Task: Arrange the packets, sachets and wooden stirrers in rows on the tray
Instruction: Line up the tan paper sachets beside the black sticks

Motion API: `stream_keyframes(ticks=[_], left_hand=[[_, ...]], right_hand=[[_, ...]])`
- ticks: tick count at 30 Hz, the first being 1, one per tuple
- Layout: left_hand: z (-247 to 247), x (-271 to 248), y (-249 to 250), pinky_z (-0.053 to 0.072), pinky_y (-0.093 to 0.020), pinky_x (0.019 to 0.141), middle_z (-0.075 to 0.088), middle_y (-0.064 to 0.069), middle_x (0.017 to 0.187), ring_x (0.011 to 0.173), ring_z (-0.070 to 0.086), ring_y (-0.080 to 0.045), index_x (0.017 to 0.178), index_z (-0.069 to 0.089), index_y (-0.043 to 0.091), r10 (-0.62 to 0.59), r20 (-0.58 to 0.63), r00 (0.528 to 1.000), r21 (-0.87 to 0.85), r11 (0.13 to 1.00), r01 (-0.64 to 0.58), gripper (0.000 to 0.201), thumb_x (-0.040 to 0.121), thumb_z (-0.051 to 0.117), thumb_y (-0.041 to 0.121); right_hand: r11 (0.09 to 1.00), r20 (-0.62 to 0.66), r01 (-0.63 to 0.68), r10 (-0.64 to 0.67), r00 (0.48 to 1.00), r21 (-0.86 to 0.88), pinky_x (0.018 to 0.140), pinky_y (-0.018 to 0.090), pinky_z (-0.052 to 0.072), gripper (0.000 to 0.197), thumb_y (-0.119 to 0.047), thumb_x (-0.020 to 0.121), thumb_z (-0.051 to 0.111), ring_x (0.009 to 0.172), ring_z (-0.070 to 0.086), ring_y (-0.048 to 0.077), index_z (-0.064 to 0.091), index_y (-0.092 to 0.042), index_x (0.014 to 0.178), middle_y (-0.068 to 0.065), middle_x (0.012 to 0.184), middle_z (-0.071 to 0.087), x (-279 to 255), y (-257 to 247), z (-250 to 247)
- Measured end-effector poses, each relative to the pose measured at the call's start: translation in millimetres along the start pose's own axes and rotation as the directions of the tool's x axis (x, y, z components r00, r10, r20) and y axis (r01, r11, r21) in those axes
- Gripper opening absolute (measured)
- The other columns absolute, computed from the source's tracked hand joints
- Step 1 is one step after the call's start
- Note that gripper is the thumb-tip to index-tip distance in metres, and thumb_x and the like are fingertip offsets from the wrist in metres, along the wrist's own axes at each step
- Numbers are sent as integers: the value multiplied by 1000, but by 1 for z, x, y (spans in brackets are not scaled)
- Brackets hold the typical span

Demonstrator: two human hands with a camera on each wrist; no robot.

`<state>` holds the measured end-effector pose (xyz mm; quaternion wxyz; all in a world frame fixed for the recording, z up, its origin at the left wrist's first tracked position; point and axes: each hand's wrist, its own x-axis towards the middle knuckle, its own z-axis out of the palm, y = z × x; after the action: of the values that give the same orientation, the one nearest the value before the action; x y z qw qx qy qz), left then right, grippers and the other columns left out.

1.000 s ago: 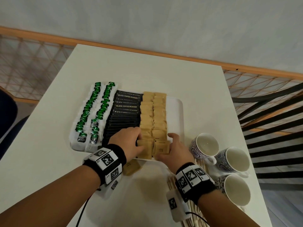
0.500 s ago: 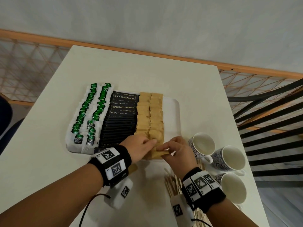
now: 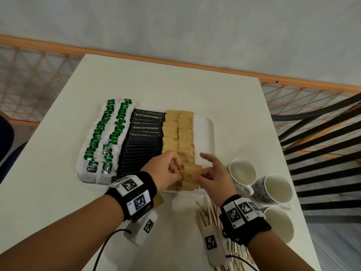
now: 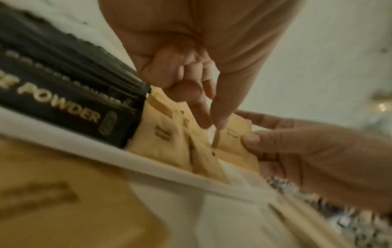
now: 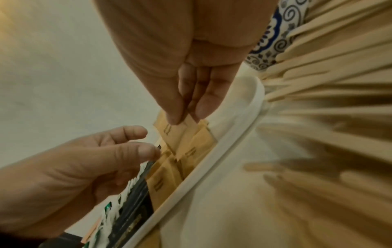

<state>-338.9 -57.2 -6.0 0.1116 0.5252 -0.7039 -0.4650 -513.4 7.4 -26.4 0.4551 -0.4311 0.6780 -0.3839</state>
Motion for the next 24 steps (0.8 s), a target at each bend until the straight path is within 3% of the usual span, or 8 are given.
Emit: stream_keyframes(ticks=[1, 3, 7, 12, 15, 19, 24], left_hand=[[-2, 0, 0, 48, -25, 73, 62, 9, 85, 81, 59, -11, 87, 49, 30, 43, 10, 999, 158, 986, -44, 25, 79, 70, 18], [-2, 0, 2, 46, -27, 77, 51, 14, 92, 90, 51, -10, 89, 47, 32, 140, 41, 989, 412, 900, -145, 22, 81, 65, 23], [6, 7, 6, 37, -25, 75, 46, 9, 100, 98, 45, -14, 92, 47, 29, 206, 95, 974, 593, 774, -221, 23, 78, 65, 33], [15, 15, 8, 42, -30, 83, 49, 5, 108, 104, 47, -17, 101, 52, 26, 198, 87, 976, 657, 725, -206, 26, 80, 65, 35], [15, 18, 8, 44, -31, 83, 50, 4, 109, 104, 47, -18, 103, 54, 26, 195, 65, 979, 667, 721, -188, 25, 82, 64, 36], [12, 20, 7, 45, -32, 83, 51, 6, 107, 104, 49, -17, 99, 58, 27, 188, 51, 981, 641, 747, -177, 19, 84, 61, 39], [10, 19, 1, 45, -31, 84, 53, 7, 106, 105, 48, -16, 98, 63, 28, 198, 32, 980, 565, 805, -182, 14, 90, 51, 30]], right_hand=[[999, 2, 8, -8, 1000, -50, 74, 27, 56, 57, -3, 80, 70, 73, 66, 17, 51, -35, 123, 7, 76, 66, 1, 2, -1], [996, -6, 17, -18, 1000, -90, 81, 30, 56, 45, -4, 83, 66, 81, 67, 14, 58, -32, 118, 0, 84, 69, 1, 4, -3], [984, -47, 31, -40, 998, -175, 77, 23, 54, 18, -13, 87, 63, 77, 64, 0, 66, -29, 93, -8, 82, 71, -4, 4, -6], [979, -14, 41, -44, 999, -199, 67, 14, 51, 16, -12, 85, 63, 71, 64, 1, 67, -27, 88, -9, 76, 70, -8, 5, -10], [981, 58, 45, -34, 998, -189, 71, 12, 50, 20, -11, 85, 64, 76, 65, -2, 68, -31, 85, -11, 79, 71, -6, 3, -12], [973, 77, 8, 10, 997, -232, 74, 13, 50, 16, -15, 84, 68, 75, 64, -4, 69, -30, 89, -13, 79, 70, 3, 6, -9], [947, 50, -18, 36, 998, -320, 61, 11, 44, 19, -17, 83, 69, 65, 58, 0, 64, -29, 97, -11, 70, 63, 12, 5, 1]])
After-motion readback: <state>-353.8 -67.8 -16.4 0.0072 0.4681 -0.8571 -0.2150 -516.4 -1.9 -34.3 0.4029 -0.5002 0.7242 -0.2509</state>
